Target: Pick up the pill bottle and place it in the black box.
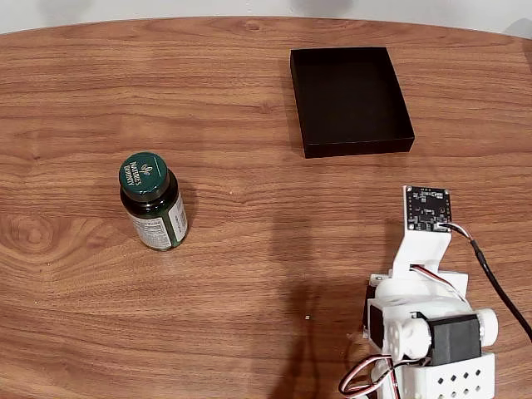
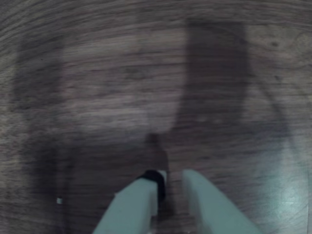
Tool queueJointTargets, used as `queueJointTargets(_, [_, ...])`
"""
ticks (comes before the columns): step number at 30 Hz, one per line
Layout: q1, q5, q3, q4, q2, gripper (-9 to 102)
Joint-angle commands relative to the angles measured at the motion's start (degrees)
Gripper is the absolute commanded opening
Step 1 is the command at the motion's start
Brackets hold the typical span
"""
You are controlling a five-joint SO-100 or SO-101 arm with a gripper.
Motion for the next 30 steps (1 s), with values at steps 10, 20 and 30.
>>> queueJointTargets(10, [0.4,-1.8,-0.5,9.3,-0.1,1])
queueJointTargets(20, [0.3,-2.2,-0.5,9.3,-0.1,1])
queueJointTargets(30, [-4.3,-0.5,-0.5,9.3,-0.1,2])
